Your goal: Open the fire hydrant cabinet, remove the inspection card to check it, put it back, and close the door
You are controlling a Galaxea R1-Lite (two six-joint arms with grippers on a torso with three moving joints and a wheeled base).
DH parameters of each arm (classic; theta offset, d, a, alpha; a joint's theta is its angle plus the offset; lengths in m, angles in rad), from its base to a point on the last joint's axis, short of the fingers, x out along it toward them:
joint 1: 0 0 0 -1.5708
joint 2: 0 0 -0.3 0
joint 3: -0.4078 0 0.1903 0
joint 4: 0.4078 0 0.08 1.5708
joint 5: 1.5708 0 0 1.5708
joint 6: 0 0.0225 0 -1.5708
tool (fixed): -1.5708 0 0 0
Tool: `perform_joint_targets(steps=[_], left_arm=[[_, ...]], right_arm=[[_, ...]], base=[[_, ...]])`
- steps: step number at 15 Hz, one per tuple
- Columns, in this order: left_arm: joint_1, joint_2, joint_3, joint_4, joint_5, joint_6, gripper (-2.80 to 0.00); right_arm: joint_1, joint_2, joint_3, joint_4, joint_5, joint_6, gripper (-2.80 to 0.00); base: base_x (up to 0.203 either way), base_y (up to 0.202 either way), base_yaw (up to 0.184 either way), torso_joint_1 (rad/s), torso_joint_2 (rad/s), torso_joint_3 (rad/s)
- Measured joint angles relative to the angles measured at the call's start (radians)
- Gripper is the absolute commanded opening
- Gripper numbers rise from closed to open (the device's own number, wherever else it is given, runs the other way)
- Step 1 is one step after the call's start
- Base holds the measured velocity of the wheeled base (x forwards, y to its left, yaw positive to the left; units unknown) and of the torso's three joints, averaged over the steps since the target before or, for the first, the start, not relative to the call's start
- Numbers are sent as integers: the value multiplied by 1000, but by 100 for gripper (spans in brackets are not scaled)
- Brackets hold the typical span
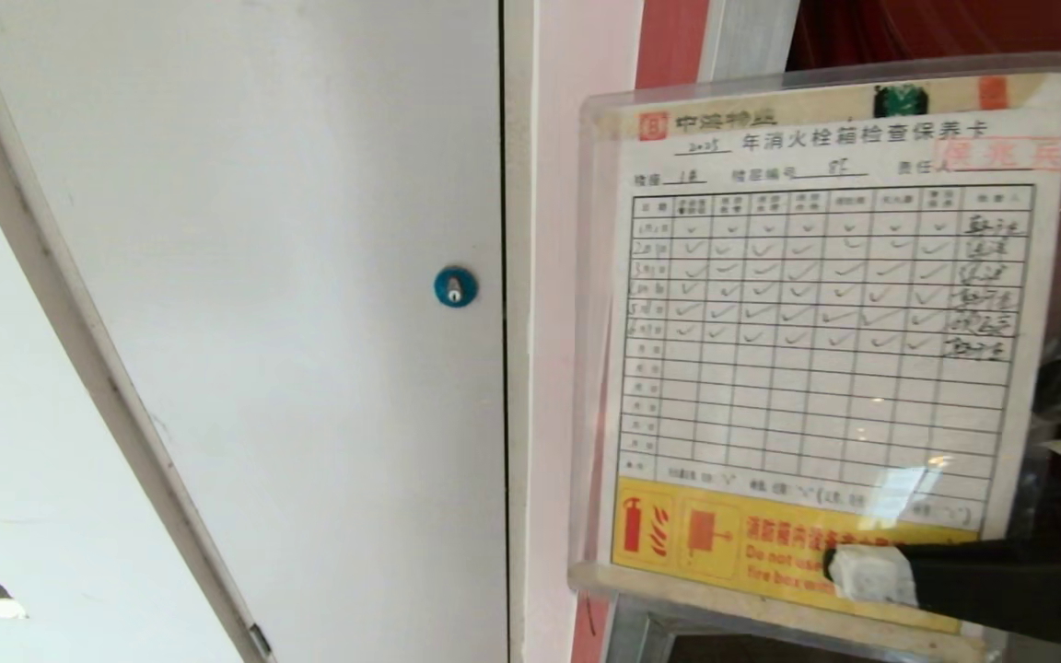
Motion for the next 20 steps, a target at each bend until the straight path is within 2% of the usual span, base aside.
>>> perform_joint_targets(steps=[3,7,16,20], left_arm=[[0,0,0,0,0,0,-280],[0,0,0,0,0,0,-280],[0,0,0,0,0,0,-280],[0,0,0,0,0,0,-280]], right_arm=[[-18,-96,2,102,-3,0,-280],[-60,-194,1,169,-8,-1,-280],[-269,-266,2,190,-26,-2,-280],[-302,-308,24,193,-29,0,-280]], base=[[0,0,0,0,0,0],[0,0,0,0,0,0],[0,0,0,0,0,0],[0,0,0,0,0,0]])
